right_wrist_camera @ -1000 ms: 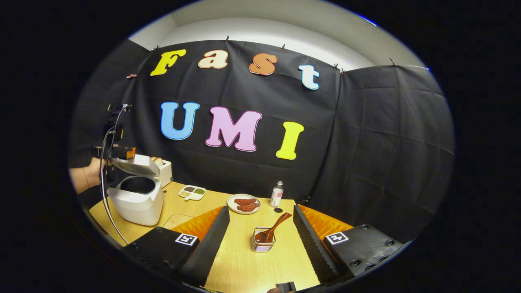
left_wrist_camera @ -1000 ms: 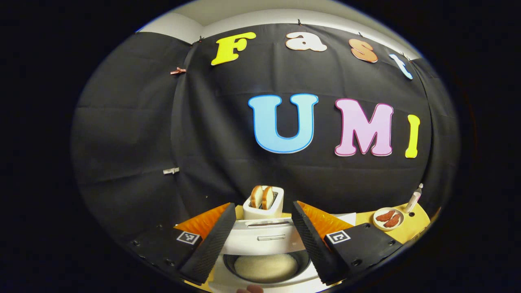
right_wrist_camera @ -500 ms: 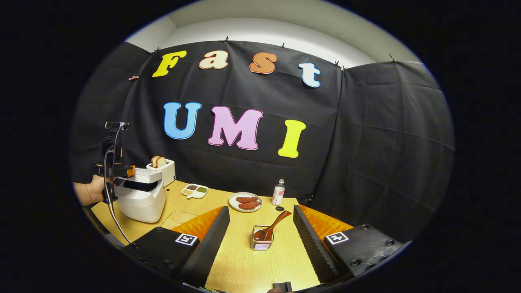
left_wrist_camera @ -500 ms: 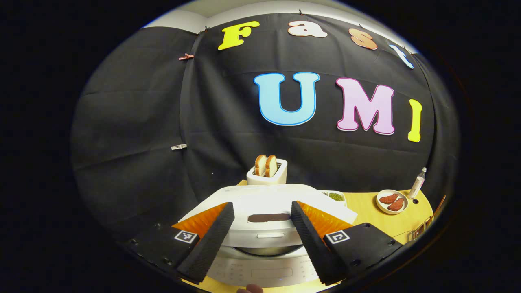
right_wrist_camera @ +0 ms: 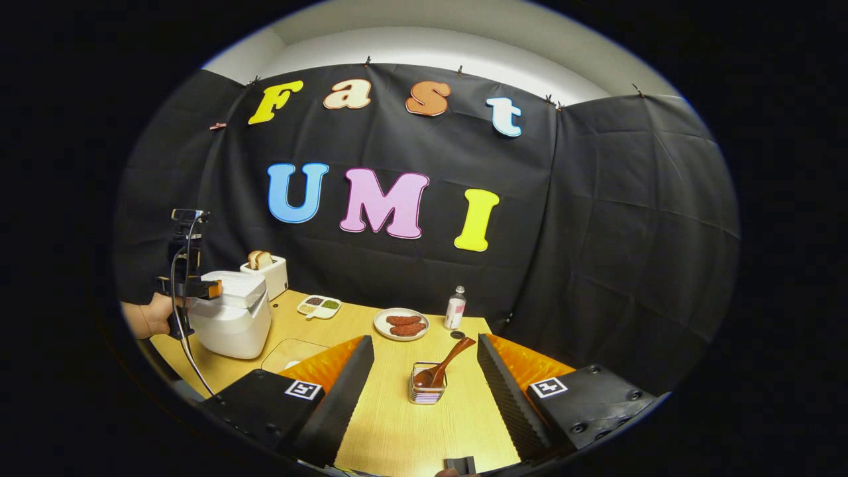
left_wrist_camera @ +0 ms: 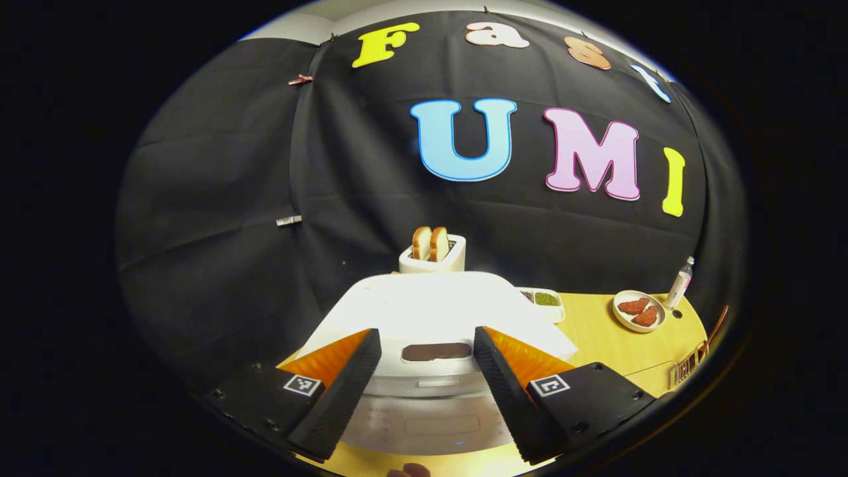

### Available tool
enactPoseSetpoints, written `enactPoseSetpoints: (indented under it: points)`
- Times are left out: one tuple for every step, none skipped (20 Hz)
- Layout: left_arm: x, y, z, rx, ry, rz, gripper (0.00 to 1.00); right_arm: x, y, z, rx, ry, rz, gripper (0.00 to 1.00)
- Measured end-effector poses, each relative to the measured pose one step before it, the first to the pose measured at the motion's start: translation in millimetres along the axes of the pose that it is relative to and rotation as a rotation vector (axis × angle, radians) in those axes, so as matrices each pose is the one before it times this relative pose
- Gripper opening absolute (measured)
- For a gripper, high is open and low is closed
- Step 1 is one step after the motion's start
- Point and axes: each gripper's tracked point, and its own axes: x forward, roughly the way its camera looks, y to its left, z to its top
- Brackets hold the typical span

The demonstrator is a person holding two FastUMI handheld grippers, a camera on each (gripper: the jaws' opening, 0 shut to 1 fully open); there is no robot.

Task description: Close the left gripper, press the button to open the rice cooker; take a wooden spoon from the chopstick holder with the right hand, scoop a spoonful of rice and pour it into the rice cooker, then put the wooden spoon back into the chopstick holder.

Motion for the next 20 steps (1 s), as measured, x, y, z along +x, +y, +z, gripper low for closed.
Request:
enactPoseSetpoints:
  points:
    - [-0.31,-0.25,-6.31,0.00184,0.01389,-0.00448,0.99,-0.47,0.65,-0.03,0.00139,0.00112,0.00106,0.98]
    - [0.58,-1.08,-4.87,0.00094,0.0091,-0.0031,0.97,1.48,1.36,-0.44,0.00142,0.00082,0.00188,0.98]
    - [0.03,-0.24,-3.67,0.00031,0.00738,-0.00122,0.99,0.46,0.73,-0.56,0.00035,0.00061,0.00117,0.98]
    - [-0.18,-0.53,1.18,0.00219,-0.01223,0.00027,0.99,0.86,0.04,0.07,-0.00043,0.00132,0.00114,0.98]
    - [1.02,-0.53,-0.9,0.00367,0.00124,-0.00056,1.0,0.48,-0.41,-0.64,-0.00033,0.00064,-0.00027,0.98]
    - [0.74,0.27,-0.07,0.00154,-0.00767,-0.00058,0.99,0.59,0.28,-0.53,0.00118,0.00071,0.00043,0.98]
    - [-0.7,-0.29,-1.67,0.00004,0.0013,-0.0015,1.0,0.83,0.4,-0.13,0.00217,0.00044,0.00084,0.98]
    - [2.41,-0.26,-6.1,-0.00251,0.01412,-0.00112,1.0,0.2,0.82,-0.35,0.00317,0.00056,-0.00053,0.98]
    - [0.67,-0.09,-6.08,-0.00201,0.01735,-0.00079,0.99,1.03,0.58,-0.65,0.00512,0.00158,0.00242,0.98]
    - [-0.16,0.38,2.41,0.01117,-0.02191,-0.00336,1.0,0.56,1.56,0.27,0.00432,-0.00008,0.0018,0.98]
    - [0.1,-1.13,-1.81,0.00202,0.00941,-0.00227,0.99,0.5,0.64,-0.16,0.00182,0.00012,0.00213,0.98]
    - [-0.17,-0.11,1.48,0.00643,0.00019,-0.0023,1.0,1.06,0.93,-0.1,-0.00073,-0.00047,0.00107,0.98]
    - [1.76,-1.32,-4.17,0.01567,0.01289,-0.00129,1.0,0.43,0.57,-0.93,-0.00073,0.00105,0.00151,0.98]
    - [1.91,4.18,-0.42,0.00582,0.009,-0.00011,1.0,-0.47,0.89,-0.96,0.002,0.00119,0.00233,0.98]
    - [-1.4,0.2,1.66,0.00051,-0.00037,0.00148,1.0,0.02,1.12,-0.48,0.00448,0.00003,0.00111,0.98]
    - [-1.28,1.54,2.73,-0.01008,-0.00629,0.00372,1.0,-0.25,0.93,0.31,0.00737,-0.00134,0.00187,0.98]
    - [-0.21,0.62,1.8,-0.0156,-0.0117,-0.00077,1.0,-1.25,0.72,0.82,0.00796,-0.00214,0.00104,0.98]
    - [-1.0,-1.91,0.73,-0.00294,-0.00543,-0.00909,1.0,-1.07,-0.46,0.92,0.00672,-0.00357,0.00167,0.98]
    - [-1.44,-0.88,0.85,0.00446,0.00024,-0.00749,1.0,-1.09,-1.26,2.41,0.00417,-0.0067,0.00087,0.98]
    - [-3.07,0.56,3.01,0.0028,-0.00923,-0.00852,0.99,-0.53,-1.67,2.07,0.00331,-0.00442,-0.00103,0.98]
